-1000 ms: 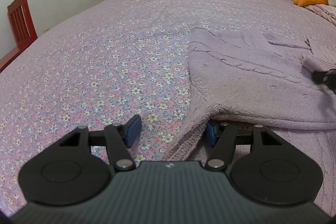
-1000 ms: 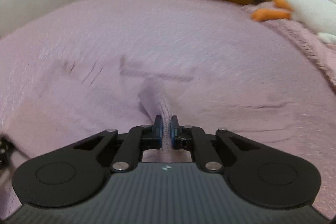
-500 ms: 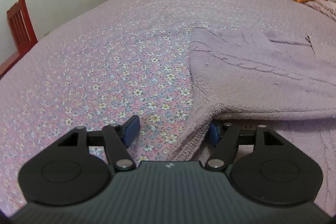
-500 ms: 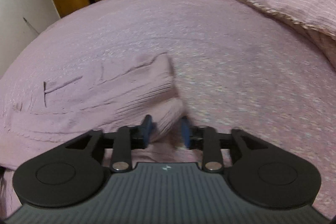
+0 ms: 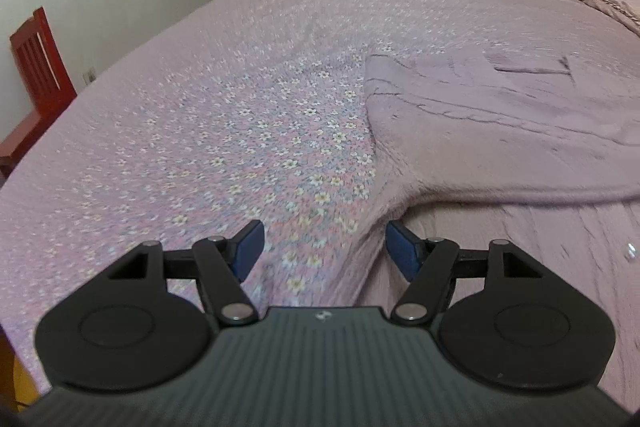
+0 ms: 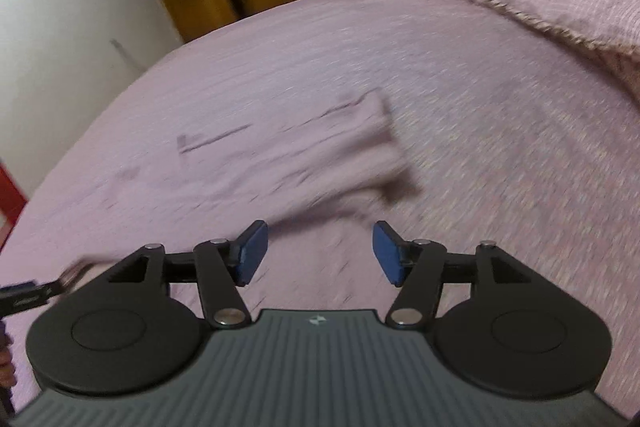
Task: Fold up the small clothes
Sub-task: 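Move both open tools over the cardigan hem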
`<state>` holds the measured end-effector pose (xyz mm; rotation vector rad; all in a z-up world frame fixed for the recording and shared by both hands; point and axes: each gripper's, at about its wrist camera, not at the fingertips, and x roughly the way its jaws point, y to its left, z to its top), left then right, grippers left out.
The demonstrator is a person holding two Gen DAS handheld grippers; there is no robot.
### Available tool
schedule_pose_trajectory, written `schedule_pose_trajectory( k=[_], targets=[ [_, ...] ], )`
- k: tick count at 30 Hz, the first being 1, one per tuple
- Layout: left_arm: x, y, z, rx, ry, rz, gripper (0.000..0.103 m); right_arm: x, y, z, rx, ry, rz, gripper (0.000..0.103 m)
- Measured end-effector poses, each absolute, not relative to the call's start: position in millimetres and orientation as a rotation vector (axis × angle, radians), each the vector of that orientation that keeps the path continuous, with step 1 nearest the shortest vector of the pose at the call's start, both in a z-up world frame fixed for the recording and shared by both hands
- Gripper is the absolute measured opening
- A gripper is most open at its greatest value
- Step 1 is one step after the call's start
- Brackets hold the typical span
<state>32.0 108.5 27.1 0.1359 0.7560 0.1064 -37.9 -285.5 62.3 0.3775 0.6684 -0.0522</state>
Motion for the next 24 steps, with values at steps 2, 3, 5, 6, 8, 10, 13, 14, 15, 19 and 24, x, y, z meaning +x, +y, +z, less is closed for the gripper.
schedule_pose_trajectory(
  k=[2,3,5,6,8,10,13,14,15,19,24],
  targets=[
    [16.2,109.9,32.6,0.142,0.755,0.084,0.069,-57.7,-268.8,61.7,0.359,0.654,-0.012,0.075],
    [9.6,108.4,36.0,0.142,0.753,0.074,0.069,-66.9,-260.7,61.6,0.345,0.647,0.008,0.076],
    [-5.4,106.6,40.7,0.145,0.748,0.052,0.069,-84.5,-244.8,59.2,0.311,0.635,0.04,0.08],
    [-13.5,105.3,42.5,0.149,0.745,0.044,0.069,-93.6,-236.3,57.9,0.288,0.629,0.045,0.081],
    [-29.8,100.5,46.0,0.164,0.741,0.033,0.069,-109.2,-221.8,53.8,0.247,0.613,0.041,0.082],
    [-46.0,93.4,49.3,0.194,0.742,0.021,0.069,-122.1,-210.5,49.9,0.19,0.611,0.048,0.084],
    [-64.5,85.2,54.1,0.191,0.752,-0.011,0.069,-142.4,-198.2,45.6,0.131,0.61,0.067,0.086],
    [-68.4,83.9,54.9,0.187,0.752,-0.021,0.069,-149.4,-194.6,44.4,0.119,0.621,0.077,0.086],
    [-74.4,80.6,55.3,0.192,0.751,-0.03,0.069,-154.0,-193.2,42.3,0.114,0.627,0.084,0.087],
    [-99.7,66.1,54.4,0.267,0.723,-0.063,0.074,-173.6,-187.1,37.6,0.067,0.64,0.093,0.094],
    [-117.8,52.2,53.3,0.327,0.686,-0.089,0.077,-190.2,-171.4,27.0,-0.071,0.681,0.084,0.096]
  ],
)
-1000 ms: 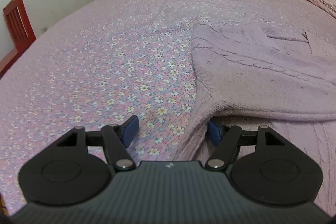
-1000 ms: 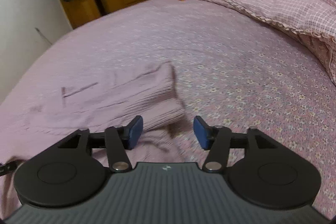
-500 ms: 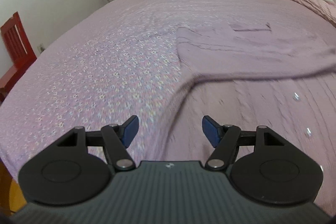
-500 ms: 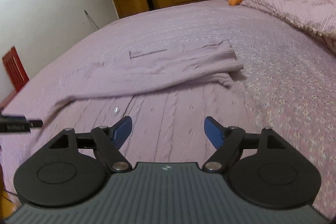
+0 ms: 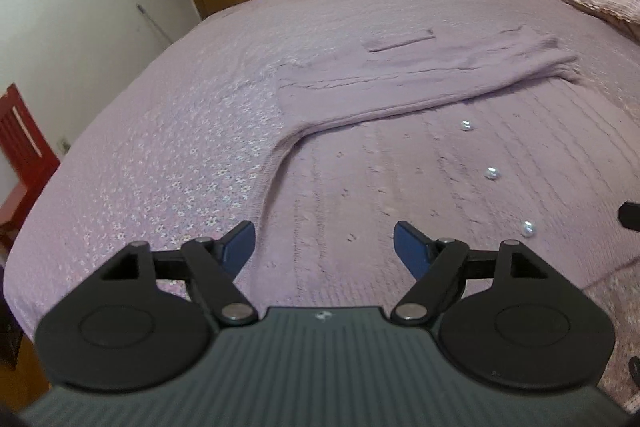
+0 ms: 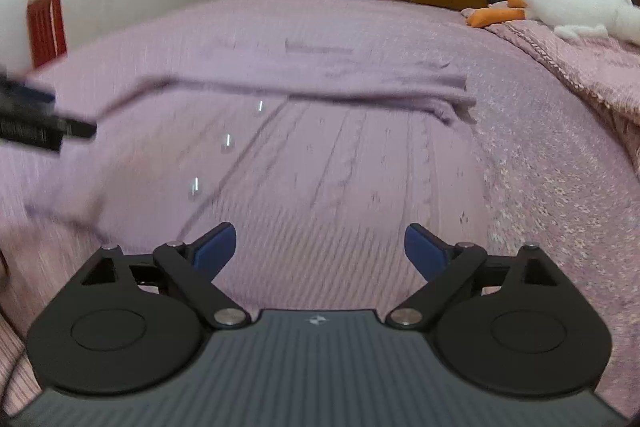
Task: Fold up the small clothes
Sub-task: 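Move both open tools over the cardigan hem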
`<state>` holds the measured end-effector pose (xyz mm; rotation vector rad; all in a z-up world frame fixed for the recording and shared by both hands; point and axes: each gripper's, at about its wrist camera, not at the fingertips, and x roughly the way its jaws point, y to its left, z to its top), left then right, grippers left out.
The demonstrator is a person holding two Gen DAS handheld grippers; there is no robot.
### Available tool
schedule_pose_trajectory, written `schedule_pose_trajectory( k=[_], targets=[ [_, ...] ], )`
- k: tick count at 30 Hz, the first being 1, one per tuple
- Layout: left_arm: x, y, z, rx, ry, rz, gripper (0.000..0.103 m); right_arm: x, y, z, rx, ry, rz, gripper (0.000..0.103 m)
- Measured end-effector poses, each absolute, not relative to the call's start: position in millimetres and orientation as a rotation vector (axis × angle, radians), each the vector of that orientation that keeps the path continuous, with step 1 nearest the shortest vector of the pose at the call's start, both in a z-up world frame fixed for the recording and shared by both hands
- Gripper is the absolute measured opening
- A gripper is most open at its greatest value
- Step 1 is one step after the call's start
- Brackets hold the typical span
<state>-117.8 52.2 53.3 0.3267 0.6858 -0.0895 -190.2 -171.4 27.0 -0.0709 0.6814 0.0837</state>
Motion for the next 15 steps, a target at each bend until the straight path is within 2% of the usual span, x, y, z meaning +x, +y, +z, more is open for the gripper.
schedule_pose_trajectory(
  k=[8,11,12,15],
  targets=[
    [-138.6,36.9,34.0,0.422,0.697,-0.123,0.078,-194.6,-145.5,1.1,-0.278,0.795,0.11,0.096],
    [-138.9,38.0,21.2,0.43,0.714,-0.059,0.078,-190.9,-137.4,-9.8,-0.354,0.831,0.081,0.1],
    [-140.0,39.3,17.3,0.427,0.716,-0.06,0.078,-187.6,-137.0,-12.9,-0.359,0.835,0.069,0.103],
    [-142.3,41.6,11.0,0.433,0.724,-0.119,0.078,-177.0,-142.7,-18.6,-0.305,0.856,0.048,0.103]
  ],
)
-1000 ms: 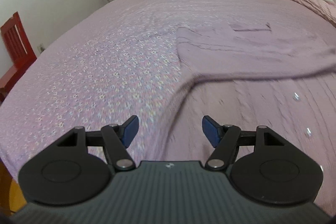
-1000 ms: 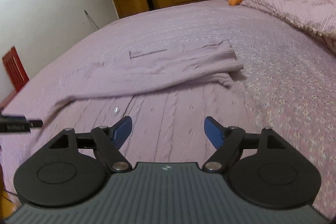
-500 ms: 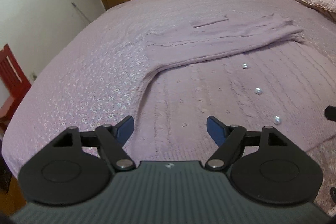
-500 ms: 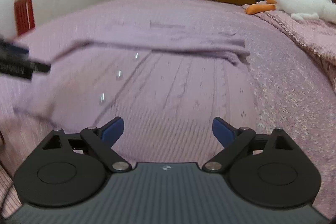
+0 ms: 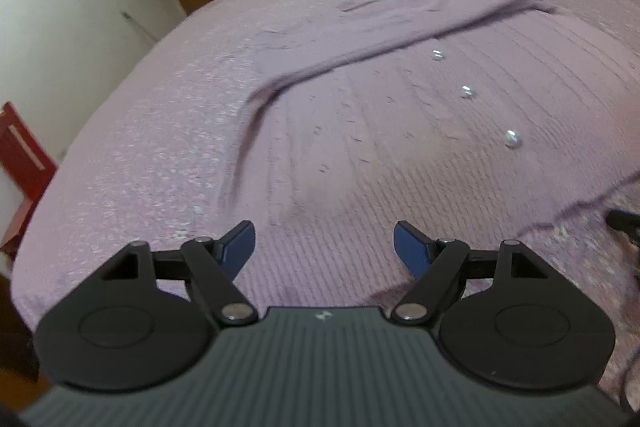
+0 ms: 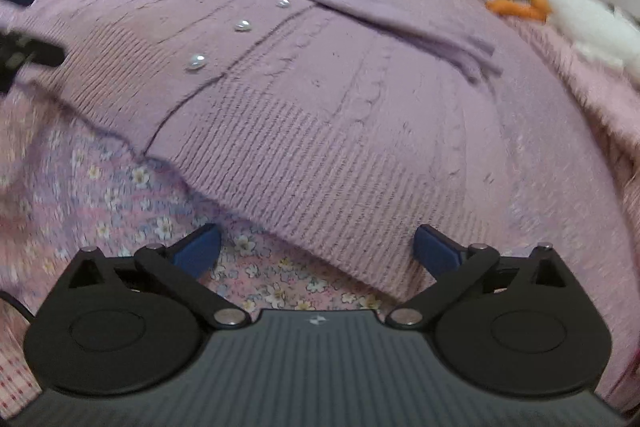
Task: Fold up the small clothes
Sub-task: 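Move both open tools over the cardigan hem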
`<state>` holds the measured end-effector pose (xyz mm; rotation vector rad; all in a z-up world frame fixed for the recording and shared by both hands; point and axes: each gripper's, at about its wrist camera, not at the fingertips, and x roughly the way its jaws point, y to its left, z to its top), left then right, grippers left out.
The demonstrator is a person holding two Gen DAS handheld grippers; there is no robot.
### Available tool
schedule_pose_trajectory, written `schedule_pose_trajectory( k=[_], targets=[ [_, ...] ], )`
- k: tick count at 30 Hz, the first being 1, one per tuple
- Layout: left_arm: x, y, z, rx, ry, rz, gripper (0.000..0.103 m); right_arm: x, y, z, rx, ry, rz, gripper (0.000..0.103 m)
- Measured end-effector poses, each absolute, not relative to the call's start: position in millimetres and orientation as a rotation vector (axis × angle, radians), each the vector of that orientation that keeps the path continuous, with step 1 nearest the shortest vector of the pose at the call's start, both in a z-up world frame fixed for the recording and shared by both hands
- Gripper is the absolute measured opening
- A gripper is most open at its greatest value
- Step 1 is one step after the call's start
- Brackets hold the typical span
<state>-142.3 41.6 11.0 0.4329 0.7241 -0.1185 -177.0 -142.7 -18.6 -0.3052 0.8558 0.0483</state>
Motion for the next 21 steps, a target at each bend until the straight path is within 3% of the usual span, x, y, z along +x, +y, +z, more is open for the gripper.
schedule_pose_trajectory(
  k=[10,21],
  targets=[
    [-178.6,30.3,2.7,0.615,0.673,-0.311,0.078,-175.1,-162.7,-9.3,-0.174,0.793,-0.019,0.103],
    [-139.1,7.5,-26.1,0.705,0.667,-0.187,0.08,-157.7,-185.8,-2.2,-0.146,0.767,-0.043,0.103]
  ],
)
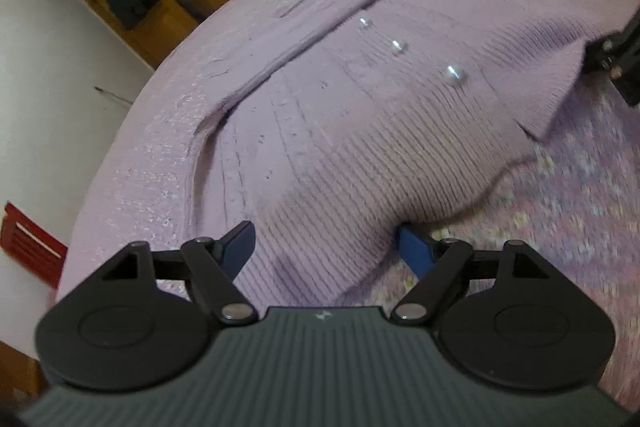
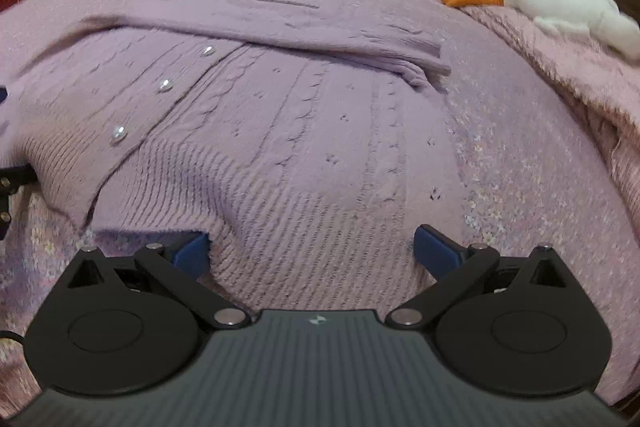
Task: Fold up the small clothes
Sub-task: 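Move both open tools over the cardigan hem, then grasp the cardigan hem with both tools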
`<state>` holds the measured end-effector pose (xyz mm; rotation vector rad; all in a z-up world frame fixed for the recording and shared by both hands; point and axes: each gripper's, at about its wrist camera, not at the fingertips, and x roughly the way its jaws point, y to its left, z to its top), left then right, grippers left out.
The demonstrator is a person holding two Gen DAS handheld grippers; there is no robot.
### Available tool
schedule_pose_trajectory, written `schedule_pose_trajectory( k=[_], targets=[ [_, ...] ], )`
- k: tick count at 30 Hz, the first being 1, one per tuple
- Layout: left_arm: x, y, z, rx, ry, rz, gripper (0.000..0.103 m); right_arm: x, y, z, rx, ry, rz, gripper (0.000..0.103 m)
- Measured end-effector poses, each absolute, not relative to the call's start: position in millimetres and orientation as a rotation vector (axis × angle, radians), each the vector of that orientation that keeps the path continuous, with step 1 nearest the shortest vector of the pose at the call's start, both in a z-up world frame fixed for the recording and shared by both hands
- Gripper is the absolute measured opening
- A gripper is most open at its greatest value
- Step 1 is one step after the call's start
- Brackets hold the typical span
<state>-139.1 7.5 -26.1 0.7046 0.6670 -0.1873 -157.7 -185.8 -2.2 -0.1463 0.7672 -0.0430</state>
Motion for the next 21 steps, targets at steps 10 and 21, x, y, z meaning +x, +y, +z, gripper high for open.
schedule_pose_trajectory(
  k=[10,21],
  targets=[
    [-114.5,21.4,-10.0,0.574,0.618,-0.177,0.057,-158.6,-181.9,4.2,-0.154,0.692,-0.042,0.102],
    [-109.3,21.2,-2.2,0.44,0.643,-0.224,0.013,-182.5,-177.9,-14.1,-0.225,0.694,-0.016,0.102]
  ],
)
